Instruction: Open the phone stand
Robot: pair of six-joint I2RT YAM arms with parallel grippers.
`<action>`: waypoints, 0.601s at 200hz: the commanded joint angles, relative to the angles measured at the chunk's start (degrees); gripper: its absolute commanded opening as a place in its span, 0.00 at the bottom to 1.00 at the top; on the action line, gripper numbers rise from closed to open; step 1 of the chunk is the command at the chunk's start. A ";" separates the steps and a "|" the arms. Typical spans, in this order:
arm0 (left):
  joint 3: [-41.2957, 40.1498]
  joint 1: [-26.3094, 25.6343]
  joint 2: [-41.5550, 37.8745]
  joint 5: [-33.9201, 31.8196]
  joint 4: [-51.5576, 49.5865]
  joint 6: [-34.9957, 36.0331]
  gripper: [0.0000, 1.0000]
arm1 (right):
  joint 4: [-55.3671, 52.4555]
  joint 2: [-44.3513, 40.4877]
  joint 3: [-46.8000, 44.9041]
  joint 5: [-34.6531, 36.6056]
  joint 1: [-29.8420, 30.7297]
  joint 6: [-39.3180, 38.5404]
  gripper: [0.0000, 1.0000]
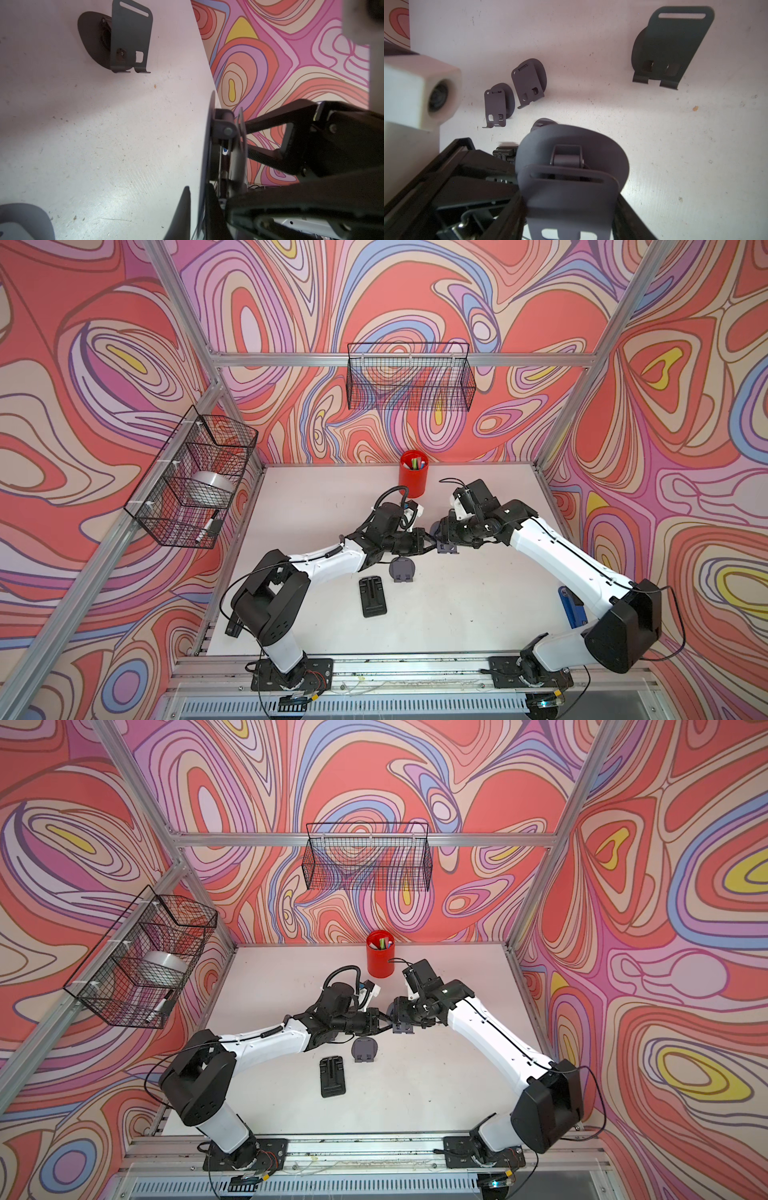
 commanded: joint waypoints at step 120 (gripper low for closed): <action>-0.05 -0.14 -1.13 -11.89 -8.10 18.29 0.00 | -6.90 0.10 8.65 -13.60 -5.36 -4.14 0.18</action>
